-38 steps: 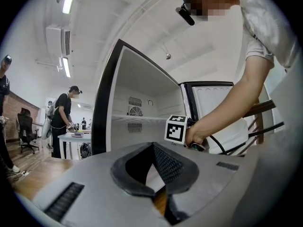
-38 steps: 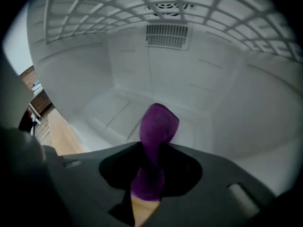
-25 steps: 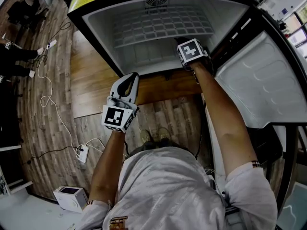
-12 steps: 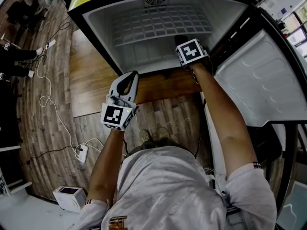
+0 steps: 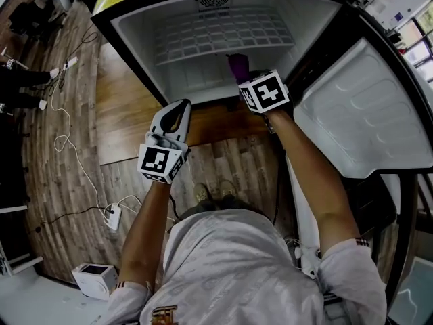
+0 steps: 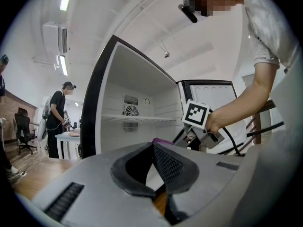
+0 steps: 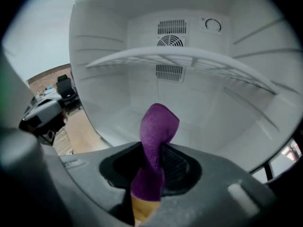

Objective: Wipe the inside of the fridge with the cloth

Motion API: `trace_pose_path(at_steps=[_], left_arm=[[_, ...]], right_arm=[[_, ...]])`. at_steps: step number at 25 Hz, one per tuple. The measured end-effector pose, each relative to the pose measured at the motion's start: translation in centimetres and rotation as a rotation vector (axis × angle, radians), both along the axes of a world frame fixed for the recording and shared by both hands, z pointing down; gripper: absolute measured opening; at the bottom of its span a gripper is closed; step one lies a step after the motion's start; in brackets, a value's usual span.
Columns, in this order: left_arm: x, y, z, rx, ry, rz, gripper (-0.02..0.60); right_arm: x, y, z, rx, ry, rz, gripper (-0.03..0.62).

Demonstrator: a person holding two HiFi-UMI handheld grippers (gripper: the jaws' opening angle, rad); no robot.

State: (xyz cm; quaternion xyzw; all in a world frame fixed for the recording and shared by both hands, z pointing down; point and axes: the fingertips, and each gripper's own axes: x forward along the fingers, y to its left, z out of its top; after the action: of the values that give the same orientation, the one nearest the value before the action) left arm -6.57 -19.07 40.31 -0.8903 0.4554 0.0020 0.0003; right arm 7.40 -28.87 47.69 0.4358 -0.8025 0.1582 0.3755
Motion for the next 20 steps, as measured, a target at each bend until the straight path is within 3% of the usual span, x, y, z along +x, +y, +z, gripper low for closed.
trace_pose_path(at_steps=[10,20], left_arm=[[0.9,0.8,-2.8,0.028,0.019,-0.038,-0.001],[0.8,2.0,-10.0,0.060,0.087,-0.053,0.000]], right_arm=[[-3.3,6.7,-5.4,0.085,-0.242,-0.176,0.112],[-5.7,11.1,-15.0,0.356,-0.452,-0.359,0.112]])
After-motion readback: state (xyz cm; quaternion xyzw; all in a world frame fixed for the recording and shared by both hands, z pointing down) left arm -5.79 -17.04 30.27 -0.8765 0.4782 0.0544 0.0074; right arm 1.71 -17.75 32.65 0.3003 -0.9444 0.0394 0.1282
